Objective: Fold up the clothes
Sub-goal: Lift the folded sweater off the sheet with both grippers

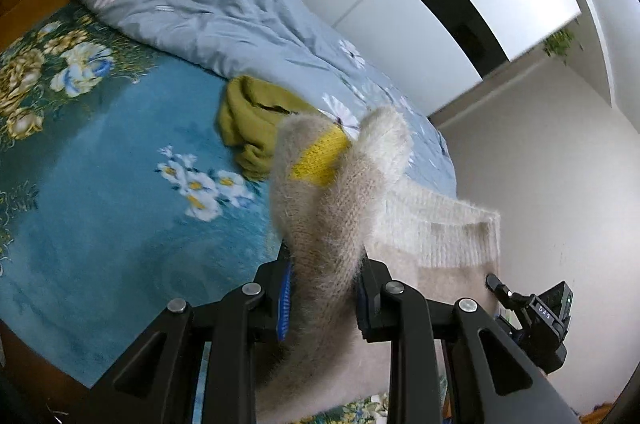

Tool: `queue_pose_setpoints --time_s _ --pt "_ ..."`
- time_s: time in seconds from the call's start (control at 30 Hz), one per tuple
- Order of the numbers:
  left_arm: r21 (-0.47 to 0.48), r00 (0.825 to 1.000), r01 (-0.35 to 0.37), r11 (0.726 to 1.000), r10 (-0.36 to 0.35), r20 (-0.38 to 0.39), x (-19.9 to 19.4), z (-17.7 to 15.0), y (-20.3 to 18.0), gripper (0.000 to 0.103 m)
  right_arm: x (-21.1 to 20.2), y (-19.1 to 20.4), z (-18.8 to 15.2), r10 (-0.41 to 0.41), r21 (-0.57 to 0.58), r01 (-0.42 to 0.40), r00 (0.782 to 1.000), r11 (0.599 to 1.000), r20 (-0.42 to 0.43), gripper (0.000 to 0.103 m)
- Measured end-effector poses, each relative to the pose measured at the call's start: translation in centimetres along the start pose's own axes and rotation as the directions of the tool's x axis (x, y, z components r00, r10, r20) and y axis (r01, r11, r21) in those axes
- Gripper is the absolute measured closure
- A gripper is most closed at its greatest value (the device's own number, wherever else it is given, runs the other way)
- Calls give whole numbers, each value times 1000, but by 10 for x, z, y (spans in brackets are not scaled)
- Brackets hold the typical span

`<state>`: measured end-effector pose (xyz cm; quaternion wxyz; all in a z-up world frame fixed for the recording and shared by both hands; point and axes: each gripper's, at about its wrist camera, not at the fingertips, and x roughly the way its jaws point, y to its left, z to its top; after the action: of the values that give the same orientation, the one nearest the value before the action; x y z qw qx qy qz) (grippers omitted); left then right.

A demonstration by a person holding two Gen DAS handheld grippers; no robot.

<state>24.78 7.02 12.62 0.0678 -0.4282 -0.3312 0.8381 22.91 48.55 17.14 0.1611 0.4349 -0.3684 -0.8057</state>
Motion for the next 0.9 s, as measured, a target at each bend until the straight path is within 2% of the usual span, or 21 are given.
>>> queue_pose_setpoints --time_s 0.17,0.33,0.43,0.63,0.8,0.9 --pt "66 999 26 998 -23 -42 16 -3 -34 77 -40 -26 -1 -6 60 3 998 998 60 75" --pt "142 990 119 983 -107 -87 39 0 -67 77 -76 -42 -3 -52 122 34 988 992 144 75" --pt "181 976 186 966 -160 -149 58 0 -87 77 -103 -48 -1 -110 151 81 974 985 200 75" --pt "248 938 278 928 -207 -279 103 -7 -137 77 -151 -75 -9 -185 251 112 939 962 290 76" --pt "288 912 320 903 -210 -353 138 -22 -185 77 -186 -108 -8 -235 316 130 918 940 320 76" --pt "319 905 327 890 -197 -378 157 -33 -217 77 -206 -132 1 -243 340 124 910 932 335 76"
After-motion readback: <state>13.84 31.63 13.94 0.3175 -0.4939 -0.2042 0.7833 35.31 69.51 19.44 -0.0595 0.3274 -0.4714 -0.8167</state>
